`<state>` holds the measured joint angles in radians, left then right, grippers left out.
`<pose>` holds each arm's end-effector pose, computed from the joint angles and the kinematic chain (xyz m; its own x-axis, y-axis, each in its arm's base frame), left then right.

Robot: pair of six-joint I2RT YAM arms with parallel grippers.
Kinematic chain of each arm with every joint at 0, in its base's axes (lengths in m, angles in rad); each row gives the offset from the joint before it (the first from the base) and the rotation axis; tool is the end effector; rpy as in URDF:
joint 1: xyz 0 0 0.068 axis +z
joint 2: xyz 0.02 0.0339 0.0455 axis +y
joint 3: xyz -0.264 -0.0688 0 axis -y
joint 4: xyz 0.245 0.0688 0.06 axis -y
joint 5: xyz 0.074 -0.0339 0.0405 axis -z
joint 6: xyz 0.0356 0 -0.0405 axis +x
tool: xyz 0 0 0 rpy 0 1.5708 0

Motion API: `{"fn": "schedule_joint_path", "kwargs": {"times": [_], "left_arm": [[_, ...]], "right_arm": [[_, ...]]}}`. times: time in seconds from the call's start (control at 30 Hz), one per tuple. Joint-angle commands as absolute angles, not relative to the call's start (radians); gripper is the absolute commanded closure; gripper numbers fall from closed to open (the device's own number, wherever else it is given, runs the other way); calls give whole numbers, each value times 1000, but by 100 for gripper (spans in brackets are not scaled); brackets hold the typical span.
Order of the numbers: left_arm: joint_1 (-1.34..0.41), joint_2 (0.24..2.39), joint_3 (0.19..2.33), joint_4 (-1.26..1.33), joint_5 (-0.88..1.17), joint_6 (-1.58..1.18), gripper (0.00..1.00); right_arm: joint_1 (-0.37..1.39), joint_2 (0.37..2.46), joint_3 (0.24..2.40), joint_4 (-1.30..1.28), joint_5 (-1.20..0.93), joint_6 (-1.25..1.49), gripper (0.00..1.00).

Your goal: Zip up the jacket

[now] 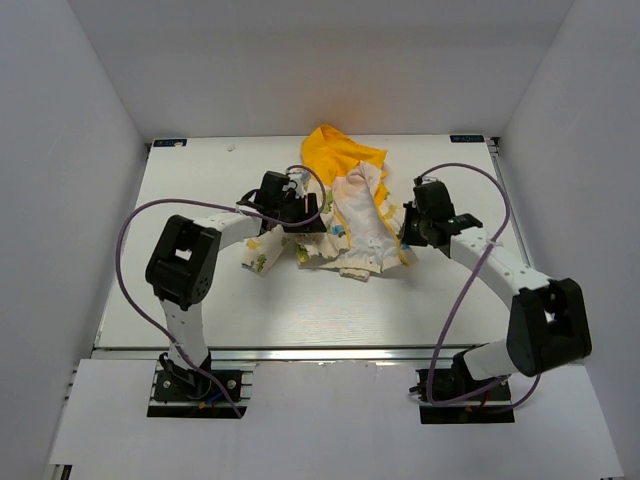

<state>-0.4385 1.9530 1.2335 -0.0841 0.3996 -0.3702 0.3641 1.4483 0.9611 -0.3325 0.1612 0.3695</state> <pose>0.3711 -0.1893 0.1652 -0.8376 0.0247 -0.5458 0.3568 0.7812 -0.5122 0.2887 0.1039 0.2341 -0.7269 0.1045 -0.6787 0.0143 0.9905 0.1371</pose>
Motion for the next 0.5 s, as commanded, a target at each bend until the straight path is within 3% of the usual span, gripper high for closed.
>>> {"fn": "schedule_joint_path", "kwargs": {"times": [0.0, 0.2, 0.33, 0.4, 0.43, 0.47], "left_arm": [[-440, 1810, 1201, -91, 371, -360, 32], [-442, 1668, 1079, -77, 390, -385, 8], [-454, 1611, 1019, -66, 410, -414, 2], [-475, 1594, 1002, -78, 400, -414, 2], [-485, 1582, 997, -81, 388, -413, 2], [-494, 1577, 996, -84, 387, -414, 2]], "right_arm": [[365, 1333, 954, -367, 14, 278, 100], [388, 1267, 799, -296, -334, 158, 100], [481, 1331, 764, -221, -321, 155, 99], [503, 1376, 756, -186, -339, 163, 90], [515, 1390, 758, -158, -344, 172, 73], [518, 1399, 759, -149, -354, 179, 67]]}}
